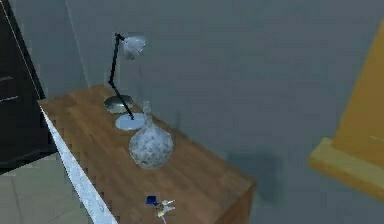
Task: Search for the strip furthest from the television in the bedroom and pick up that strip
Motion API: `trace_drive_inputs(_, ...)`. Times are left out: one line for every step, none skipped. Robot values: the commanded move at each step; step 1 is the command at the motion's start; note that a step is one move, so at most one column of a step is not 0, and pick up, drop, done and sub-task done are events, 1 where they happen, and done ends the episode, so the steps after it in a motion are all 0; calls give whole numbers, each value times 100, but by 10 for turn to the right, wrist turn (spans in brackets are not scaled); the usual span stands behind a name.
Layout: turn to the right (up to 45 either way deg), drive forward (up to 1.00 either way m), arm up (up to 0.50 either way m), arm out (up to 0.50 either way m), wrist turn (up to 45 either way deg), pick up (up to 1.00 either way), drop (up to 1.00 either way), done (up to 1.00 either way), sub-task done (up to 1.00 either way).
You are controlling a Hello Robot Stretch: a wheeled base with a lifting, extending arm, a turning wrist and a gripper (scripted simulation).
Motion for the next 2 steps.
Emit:
trace_drive_inputs(0, 10, 0, 0, 0, 0, 0, 0, 0)
trace_drive_inputs(-450, 0, 0, 0, 0, 0, 0, 0, 0)
